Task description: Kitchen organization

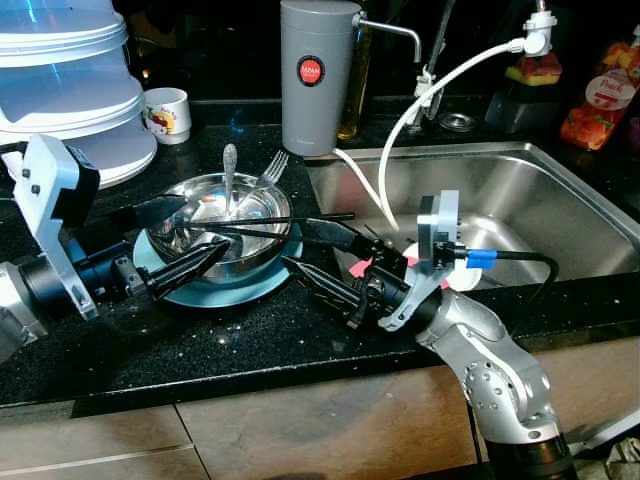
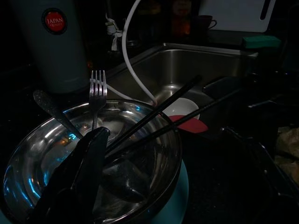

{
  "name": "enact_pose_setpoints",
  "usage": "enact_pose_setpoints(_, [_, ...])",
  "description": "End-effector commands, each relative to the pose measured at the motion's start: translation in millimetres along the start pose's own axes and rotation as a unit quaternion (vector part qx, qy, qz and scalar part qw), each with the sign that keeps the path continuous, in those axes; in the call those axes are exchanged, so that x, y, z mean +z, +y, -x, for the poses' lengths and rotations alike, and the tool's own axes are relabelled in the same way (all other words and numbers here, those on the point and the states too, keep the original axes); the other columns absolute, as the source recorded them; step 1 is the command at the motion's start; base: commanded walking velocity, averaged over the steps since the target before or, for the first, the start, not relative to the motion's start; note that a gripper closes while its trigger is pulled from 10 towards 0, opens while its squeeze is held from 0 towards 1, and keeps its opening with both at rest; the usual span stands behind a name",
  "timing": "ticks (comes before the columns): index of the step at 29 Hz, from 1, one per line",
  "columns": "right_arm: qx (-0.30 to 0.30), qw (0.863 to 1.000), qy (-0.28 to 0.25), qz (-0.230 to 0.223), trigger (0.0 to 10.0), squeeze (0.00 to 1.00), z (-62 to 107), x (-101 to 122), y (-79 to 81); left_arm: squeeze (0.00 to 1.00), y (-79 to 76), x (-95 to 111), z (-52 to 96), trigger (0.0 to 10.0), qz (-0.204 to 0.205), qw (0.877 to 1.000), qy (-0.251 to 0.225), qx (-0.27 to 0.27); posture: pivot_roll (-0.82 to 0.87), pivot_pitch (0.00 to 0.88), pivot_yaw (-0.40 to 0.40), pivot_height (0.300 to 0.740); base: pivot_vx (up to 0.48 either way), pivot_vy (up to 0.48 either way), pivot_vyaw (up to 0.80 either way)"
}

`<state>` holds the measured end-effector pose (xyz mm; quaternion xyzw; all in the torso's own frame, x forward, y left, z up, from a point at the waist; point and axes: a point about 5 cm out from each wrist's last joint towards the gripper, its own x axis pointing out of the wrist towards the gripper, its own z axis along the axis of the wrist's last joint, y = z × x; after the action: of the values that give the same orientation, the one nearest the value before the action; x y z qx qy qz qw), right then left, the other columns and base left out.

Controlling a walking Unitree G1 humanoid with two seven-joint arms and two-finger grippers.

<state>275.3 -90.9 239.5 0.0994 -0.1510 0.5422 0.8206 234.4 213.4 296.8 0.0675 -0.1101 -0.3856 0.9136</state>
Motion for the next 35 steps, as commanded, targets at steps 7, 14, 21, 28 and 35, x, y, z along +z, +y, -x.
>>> enact_pose_setpoints(7, [-0.002,1.0,0.003,-0.006,2.2,0.0,-2.0,-1,-1.8,0.0,-2.2,0,-0.5,10.0,-0.003,1.0,0.006,-0.004,0.06,0.105,-0.04,0.74,0.0,0.0,0.0])
enact_pose_setpoints(14, [-0.005,1.0,0.003,-0.005,1.6,0.0,-1.8,0,-2.9,0.0,-1.6,0,-0.4,10.0,-0.003,1.0,0.006,-0.003,0.06,0.106,-0.04,0.74,0.0,0.0,0.0])
enact_pose_setpoints(21, [-0.007,1.0,0.0,0.002,2.9,0.0,-2.9,3,-3.8,0.0,0.2,0,-0.5,10.0,-0.007,1.0,0.005,0.002,0.06,0.105,-0.038,0.74,0.0,0.0,0.0])
enact_pose_setpoints(28, [-0.02,0.999,-0.046,-0.006,0.0,0.0,-7.7,25,-10.6,0.0,0.9,3,-1.1,10.0,-0.008,1.0,0.001,0.001,0.06,0.101,-0.038,0.74,0.0,0.0,0.0])
enact_pose_setpoints(35, [-0.056,0.987,-0.143,-0.042,0.0,0.0,-8.1,65,-31.9,0.0,-1.0,3,-1.7,10.0,-0.003,1.0,-0.002,-0.008,0.06,0.1,-0.037,0.74,0.0,0.0,0.0])
